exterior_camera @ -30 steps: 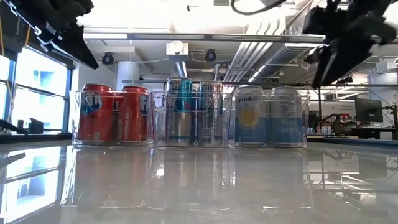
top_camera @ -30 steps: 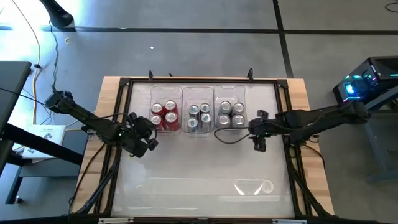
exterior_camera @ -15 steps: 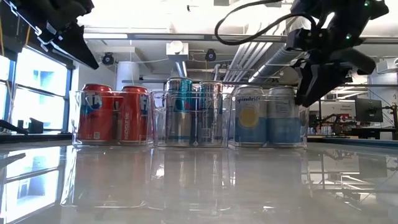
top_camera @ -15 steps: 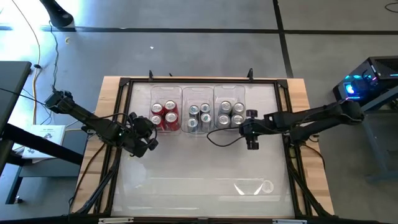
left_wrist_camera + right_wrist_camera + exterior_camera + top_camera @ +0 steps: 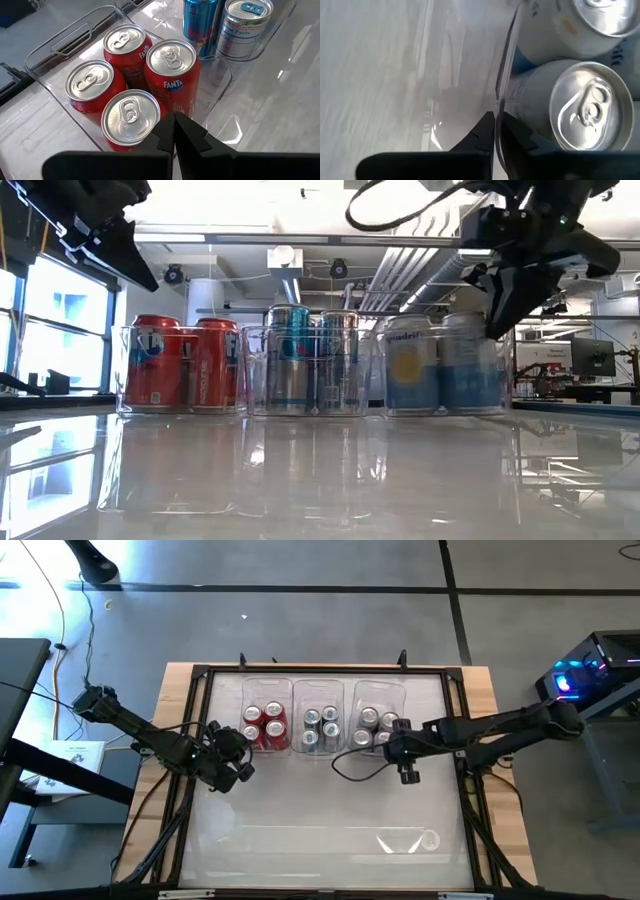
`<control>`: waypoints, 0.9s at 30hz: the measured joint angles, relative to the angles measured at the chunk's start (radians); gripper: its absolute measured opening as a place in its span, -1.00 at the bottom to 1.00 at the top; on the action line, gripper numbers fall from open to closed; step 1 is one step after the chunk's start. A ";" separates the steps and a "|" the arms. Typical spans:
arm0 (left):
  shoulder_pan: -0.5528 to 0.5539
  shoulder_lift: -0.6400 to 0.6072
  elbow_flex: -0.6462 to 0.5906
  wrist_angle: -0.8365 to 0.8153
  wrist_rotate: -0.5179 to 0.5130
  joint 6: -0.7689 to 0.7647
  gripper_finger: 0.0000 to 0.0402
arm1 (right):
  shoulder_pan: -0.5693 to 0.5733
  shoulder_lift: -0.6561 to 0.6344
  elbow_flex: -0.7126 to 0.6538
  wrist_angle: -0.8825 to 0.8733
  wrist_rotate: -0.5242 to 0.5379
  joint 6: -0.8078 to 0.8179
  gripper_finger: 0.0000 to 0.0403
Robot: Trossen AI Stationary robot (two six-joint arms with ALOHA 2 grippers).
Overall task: Sort soda cans
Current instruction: Move the bottom right transparent bin to the top
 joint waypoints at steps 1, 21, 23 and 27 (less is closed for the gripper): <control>0.000 0.000 0.000 0.000 0.000 0.000 -1.00 | 0.000 0.000 0.000 -0.006 -0.005 -0.008 -0.92; 0.000 0.000 0.000 0.000 0.004 -0.001 -1.00 | -0.003 -0.004 -0.036 0.027 0.044 -0.476 -0.97; 0.000 0.000 0.000 0.001 0.004 -0.001 -1.00 | -0.003 -0.004 -0.037 0.030 0.043 -0.476 -0.97; 0.000 0.000 0.000 0.001 0.015 -0.001 -1.00 | -0.003 -0.004 -0.037 0.037 0.038 -0.431 -0.93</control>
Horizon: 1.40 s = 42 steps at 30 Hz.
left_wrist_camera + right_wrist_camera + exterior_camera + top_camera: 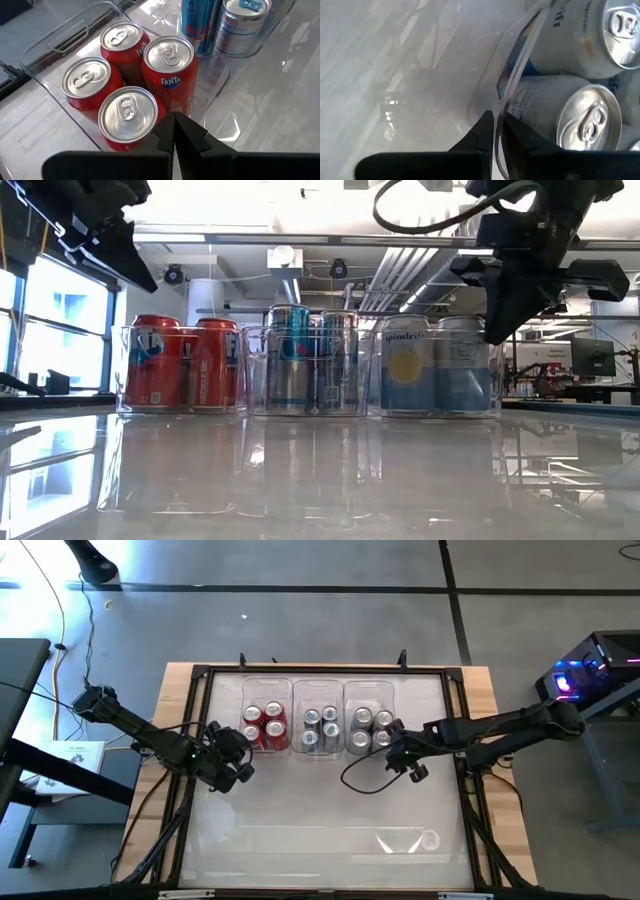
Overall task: Sort soda cans
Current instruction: Move the bottom right transparent bin to the top, then return to Home Position
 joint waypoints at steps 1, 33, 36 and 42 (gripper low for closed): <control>0.000 0.000 0.000 0.000 0.004 0.000 -1.00 | 0.000 0.000 0.000 0.003 0.000 0.023 -0.90; -0.110 -0.069 0.000 0.182 -0.070 0.086 -1.00 | 0.086 -0.239 0.292 -0.240 -0.166 0.724 -0.25; -0.175 -0.119 0.000 0.247 -0.112 0.149 -1.00 | 0.142 -0.386 0.186 -0.107 -0.134 0.827 -0.38; -0.197 -0.226 -0.060 0.274 -0.130 0.190 -1.00 | 0.221 -0.655 -0.148 0.323 -0.144 0.850 -0.65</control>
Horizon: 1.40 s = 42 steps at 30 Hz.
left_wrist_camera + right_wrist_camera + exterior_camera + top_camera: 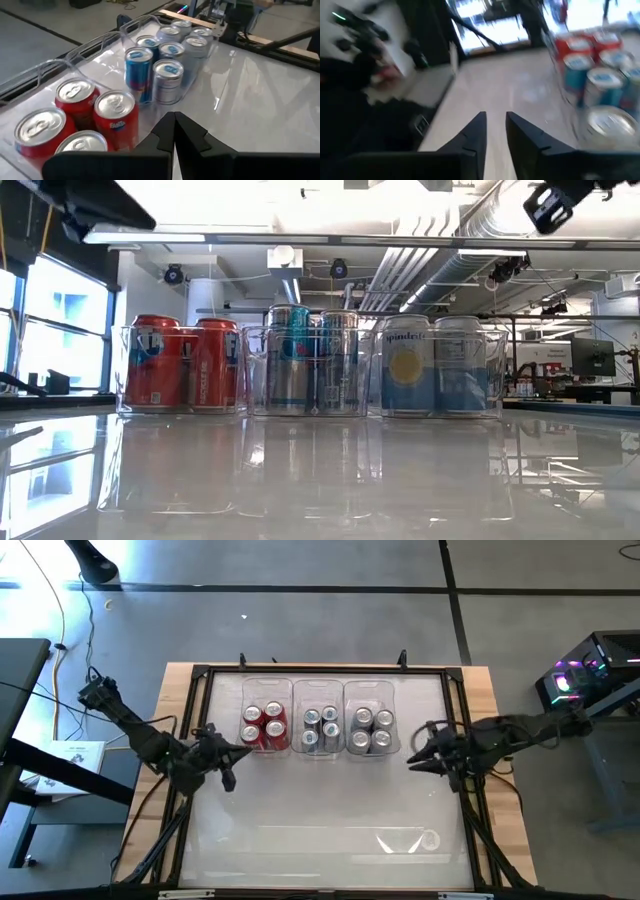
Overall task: Sort soda cans
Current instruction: Return to Home Position
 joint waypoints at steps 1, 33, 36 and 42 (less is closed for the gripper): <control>0.007 -0.023 -0.026 0.017 0.000 0.001 -1.00 | 0.004 -0.038 -0.058 0.075 -0.005 -0.011 -0.69; 0.343 -0.785 -0.681 0.768 0.493 0.604 -1.00 | -0.036 -0.517 -0.613 0.569 -0.163 -0.143 -1.00; 0.388 -0.784 -0.680 0.751 0.521 0.629 -1.00 | -0.035 -0.517 -0.613 0.563 -0.162 -0.146 -1.00; 0.563 -0.785 -0.679 0.769 0.745 0.658 -1.00 | -0.035 -0.517 -0.613 0.554 -0.158 -0.181 -1.00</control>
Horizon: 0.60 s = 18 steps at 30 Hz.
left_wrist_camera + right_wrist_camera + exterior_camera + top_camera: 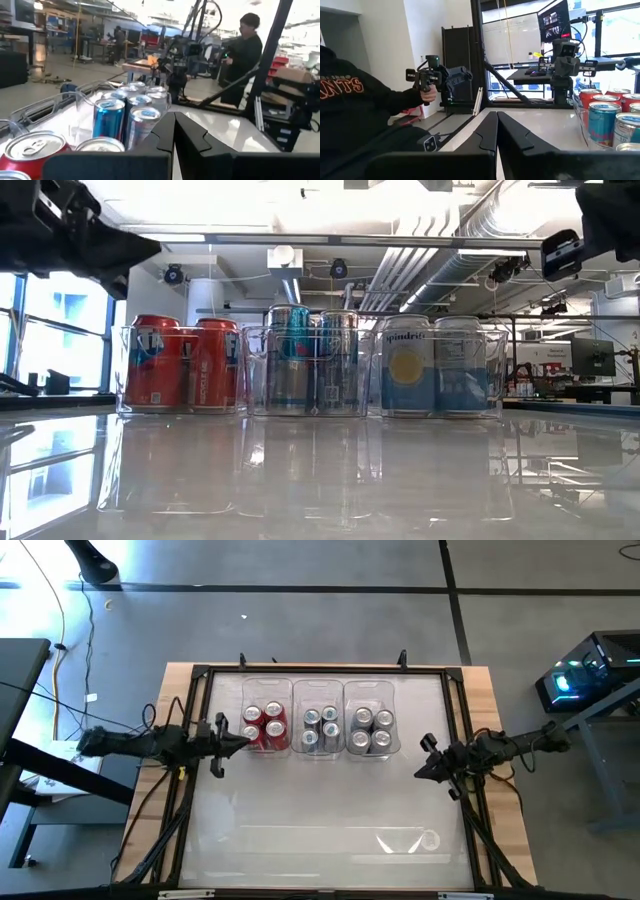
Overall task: Sort soda cans
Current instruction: Return to Home Position
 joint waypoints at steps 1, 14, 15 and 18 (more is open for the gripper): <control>0.033 0.000 0.000 -0.012 0.036 -0.001 -1.00 | 0.000 0.000 0.000 -0.004 0.000 -0.003 -1.00; 0.206 0.027 0.000 -0.122 0.228 0.071 -1.00 | 0.000 0.003 0.000 -0.149 0.087 0.020 -1.00; 0.206 0.026 0.000 -0.121 0.227 0.071 -1.00 | 0.000 0.003 0.000 -0.149 0.088 0.020 -1.00; 0.205 0.027 0.000 -0.122 0.227 0.054 -1.00 | 0.000 0.003 0.000 -0.151 0.088 0.020 -1.00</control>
